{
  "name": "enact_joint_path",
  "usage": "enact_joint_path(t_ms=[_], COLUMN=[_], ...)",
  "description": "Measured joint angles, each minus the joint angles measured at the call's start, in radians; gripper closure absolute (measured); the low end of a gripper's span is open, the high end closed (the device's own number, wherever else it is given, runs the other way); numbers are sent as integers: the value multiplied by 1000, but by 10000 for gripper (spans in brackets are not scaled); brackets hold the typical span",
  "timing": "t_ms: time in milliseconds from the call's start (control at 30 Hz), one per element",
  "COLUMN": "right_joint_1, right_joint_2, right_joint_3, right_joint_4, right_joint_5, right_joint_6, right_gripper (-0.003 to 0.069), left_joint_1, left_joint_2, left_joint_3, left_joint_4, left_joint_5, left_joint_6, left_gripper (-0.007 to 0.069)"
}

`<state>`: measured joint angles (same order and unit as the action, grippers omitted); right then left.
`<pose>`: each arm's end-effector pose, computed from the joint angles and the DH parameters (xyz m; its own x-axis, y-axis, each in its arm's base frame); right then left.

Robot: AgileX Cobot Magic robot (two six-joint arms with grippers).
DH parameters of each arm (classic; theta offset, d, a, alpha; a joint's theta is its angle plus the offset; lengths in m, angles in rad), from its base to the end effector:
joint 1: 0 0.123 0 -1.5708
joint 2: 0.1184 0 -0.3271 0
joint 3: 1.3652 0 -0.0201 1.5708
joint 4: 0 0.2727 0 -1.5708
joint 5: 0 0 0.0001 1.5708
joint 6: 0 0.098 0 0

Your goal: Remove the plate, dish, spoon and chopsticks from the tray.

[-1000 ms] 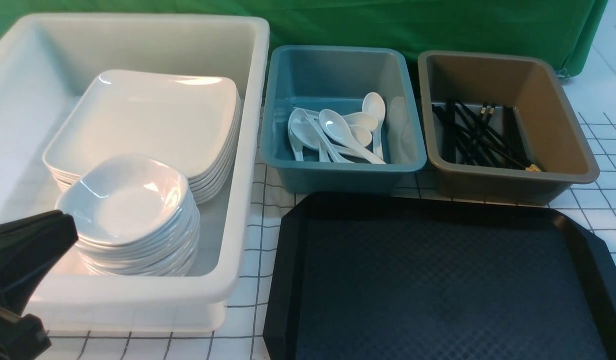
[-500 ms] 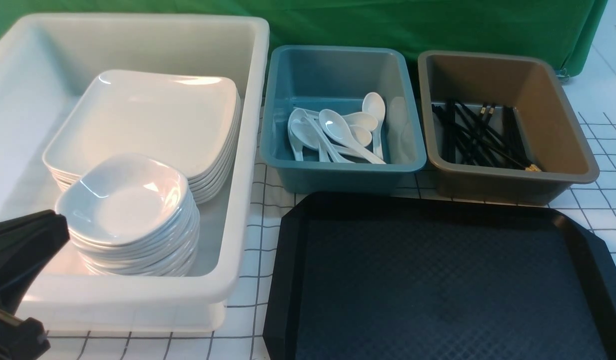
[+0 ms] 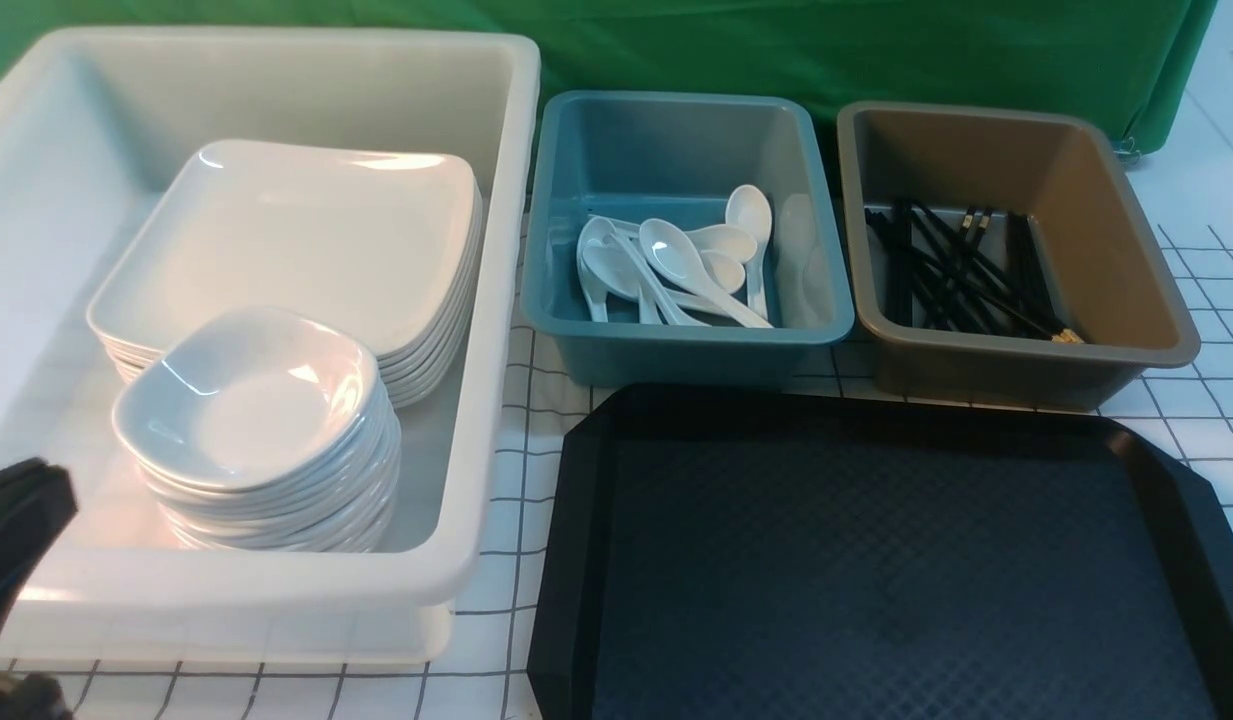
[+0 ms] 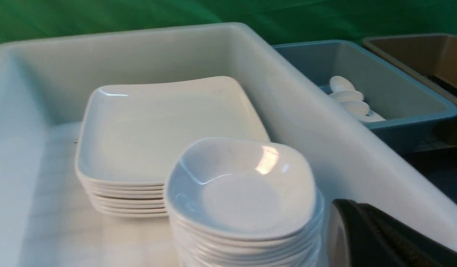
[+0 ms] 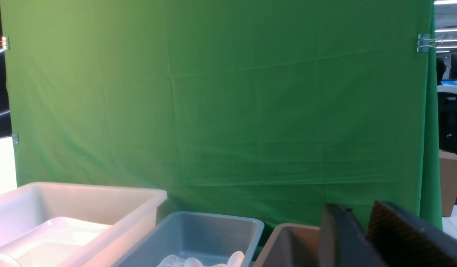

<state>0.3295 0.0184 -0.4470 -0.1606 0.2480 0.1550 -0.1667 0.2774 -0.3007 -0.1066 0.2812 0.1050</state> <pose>-0.0010 -0.0044 0.3457 0.2534 0.0858 -0.9635 -0.2873 0.9578 0.0098 0.0622 -0.0134 0.2826 -0.1656 0.0304 -0.9857 0.1950 0.9808 -0.0025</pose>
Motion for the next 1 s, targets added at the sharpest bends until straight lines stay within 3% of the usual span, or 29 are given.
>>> enact_joint_path(t_ms=[300, 1000], right_joint_1=[0, 0], right_joint_2=[0, 0], right_joint_3=[0, 0], right_joint_4=[0, 0], right_joint_5=[0, -2], right_joint_6=[0, 0], right_gripper=[502, 462], left_joint_1=[178, 186], left_joint_2=[-260, -278], left_joint_3=[283, 306], left_joint_4=[58, 63], left_joint_5=[-56, -52], left_joint_6=[-39, -61], left_gripper=[624, 624])
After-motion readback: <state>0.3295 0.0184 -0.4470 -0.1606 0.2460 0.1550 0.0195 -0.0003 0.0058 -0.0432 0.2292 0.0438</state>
